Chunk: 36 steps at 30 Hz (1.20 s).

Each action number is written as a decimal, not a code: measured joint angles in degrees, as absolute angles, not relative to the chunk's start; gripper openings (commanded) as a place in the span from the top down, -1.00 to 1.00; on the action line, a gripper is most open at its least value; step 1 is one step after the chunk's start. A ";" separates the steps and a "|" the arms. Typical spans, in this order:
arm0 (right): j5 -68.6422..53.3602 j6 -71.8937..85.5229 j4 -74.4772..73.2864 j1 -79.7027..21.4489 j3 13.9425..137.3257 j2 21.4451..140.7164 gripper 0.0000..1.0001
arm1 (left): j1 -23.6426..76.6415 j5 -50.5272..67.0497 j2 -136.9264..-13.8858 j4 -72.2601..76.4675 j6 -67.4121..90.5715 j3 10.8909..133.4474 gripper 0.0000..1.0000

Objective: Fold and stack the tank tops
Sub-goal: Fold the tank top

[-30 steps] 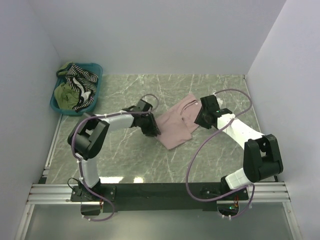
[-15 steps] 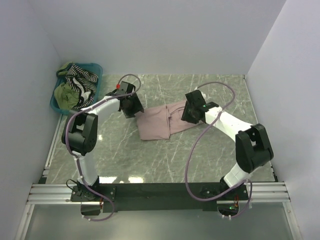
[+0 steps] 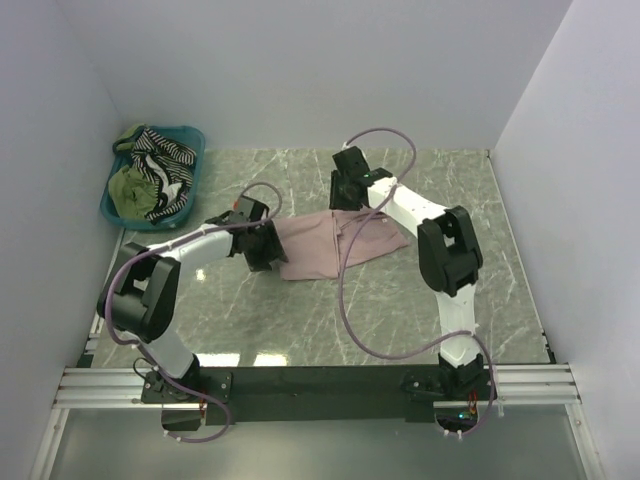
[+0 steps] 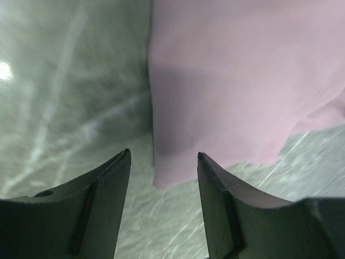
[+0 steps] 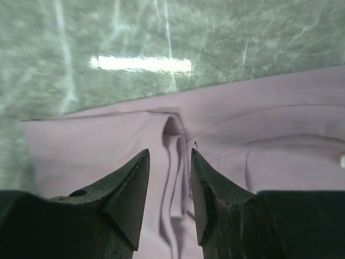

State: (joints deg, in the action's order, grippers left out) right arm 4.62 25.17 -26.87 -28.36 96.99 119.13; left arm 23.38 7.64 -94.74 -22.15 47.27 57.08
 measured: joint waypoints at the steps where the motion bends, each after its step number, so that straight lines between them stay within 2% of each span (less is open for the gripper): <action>1: 4.43 24.71 -27.35 -28.36 97.62 120.62 0.12 | 24.18 7.92 -94.74 -21.93 47.29 56.40 -0.17; 8: 3.14 22.68 -29.67 -28.36 99.53 125.99 0.12 | 28.88 9.50 -94.74 -19.97 47.75 54.48 -0.18; 15: 2.31 22.59 -29.28 -28.36 100.47 126.58 0.13 | 29.06 8.21 -94.76 -20.53 47.94 53.67 -0.12; 28: 2.39 22.87 -27.16 -28.75 98.17 126.13 0.14 | 29.02 6.61 -94.72 -20.60 48.97 52.53 -0.14; 36: 2.52 23.09 -25.91 -28.99 95.98 123.74 0.13 | 28.95 7.60 -94.02 -18.94 48.84 51.53 -0.27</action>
State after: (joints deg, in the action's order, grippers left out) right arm 2.52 23.09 -25.91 -28.99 95.98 123.74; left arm 28.95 7.60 -94.02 -18.94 48.84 51.53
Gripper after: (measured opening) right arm 0.434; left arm 0.620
